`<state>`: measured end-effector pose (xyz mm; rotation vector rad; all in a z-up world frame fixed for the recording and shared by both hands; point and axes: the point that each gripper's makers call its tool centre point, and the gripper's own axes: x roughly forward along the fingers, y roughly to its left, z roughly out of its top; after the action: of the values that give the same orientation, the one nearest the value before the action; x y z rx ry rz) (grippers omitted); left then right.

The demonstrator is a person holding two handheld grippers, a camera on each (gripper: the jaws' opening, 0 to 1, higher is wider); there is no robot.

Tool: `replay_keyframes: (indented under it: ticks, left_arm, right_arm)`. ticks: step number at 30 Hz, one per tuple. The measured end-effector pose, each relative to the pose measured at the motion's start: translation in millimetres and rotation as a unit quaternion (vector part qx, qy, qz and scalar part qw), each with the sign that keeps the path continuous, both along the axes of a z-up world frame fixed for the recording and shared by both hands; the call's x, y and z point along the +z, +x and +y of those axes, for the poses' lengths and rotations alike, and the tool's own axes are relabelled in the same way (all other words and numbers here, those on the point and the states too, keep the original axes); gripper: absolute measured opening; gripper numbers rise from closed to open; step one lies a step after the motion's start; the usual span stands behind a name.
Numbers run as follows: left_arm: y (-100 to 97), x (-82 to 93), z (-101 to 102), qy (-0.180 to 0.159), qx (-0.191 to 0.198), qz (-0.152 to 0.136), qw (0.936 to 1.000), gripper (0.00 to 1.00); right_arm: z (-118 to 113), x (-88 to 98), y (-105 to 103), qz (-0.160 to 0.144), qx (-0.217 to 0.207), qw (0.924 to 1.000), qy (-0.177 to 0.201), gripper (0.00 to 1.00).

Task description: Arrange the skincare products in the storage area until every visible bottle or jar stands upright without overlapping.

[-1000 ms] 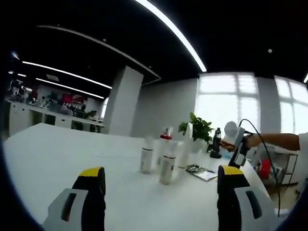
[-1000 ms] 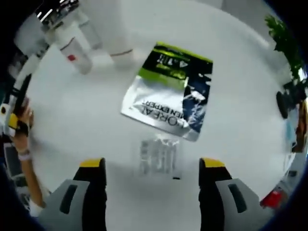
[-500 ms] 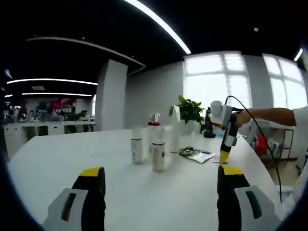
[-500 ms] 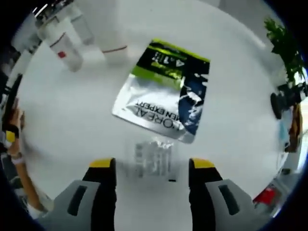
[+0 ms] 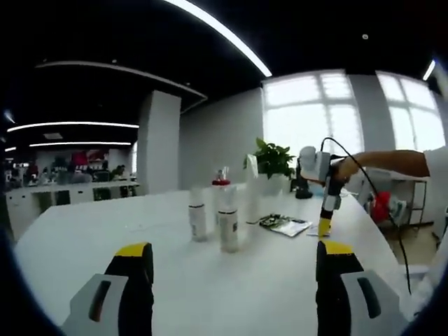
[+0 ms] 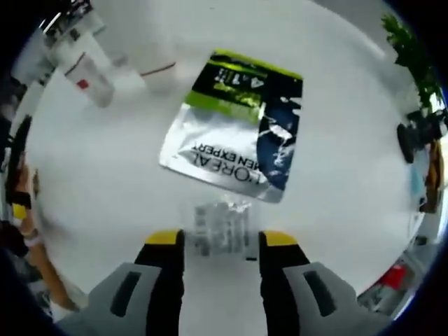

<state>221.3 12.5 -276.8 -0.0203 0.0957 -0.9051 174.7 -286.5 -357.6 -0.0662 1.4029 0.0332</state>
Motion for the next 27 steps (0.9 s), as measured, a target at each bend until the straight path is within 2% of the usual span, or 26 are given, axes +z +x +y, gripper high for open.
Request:
replay_keyframes:
  ticks: [7, 11, 18, 23, 27]
  left_arm:
    - [1.3, 1.6, 2.0, -0.005, 0.003, -0.001, 1.0000, 1.00]
    - [2.2, 1.9, 2.6, -0.006, 0.005, -0.001, 1.0000, 1.00]
    - [3.3, 1.0, 3.0, -0.005, 0.008, -0.001, 1.0000, 1.00]
    - [3.7, 0.2, 2.9, -0.003, 0.008, -0.002, 1.0000, 1.00]
    - [3.8, 0.4, 3.2, -0.005, 0.008, -0.001, 1.0000, 1.00]
  right_arm:
    - [-1.6, 4.4, 7.5, -0.003, -0.005, 1.0000, 0.007, 0.38]
    - [9.5, 7.2, -8.1, -0.006, 0.001, 1.0000, 0.007, 0.37]
    - [13.1, 11.6, 4.0, -0.012, 0.016, 0.9997, 0.013, 0.37]
    - [12.2, 8.9, 6.8, -0.004, 0.014, 0.9998, 0.013, 0.37]
    - [16.6, 14.7, 8.3, -0.019, 0.016, 0.9994, 0.022, 0.37]
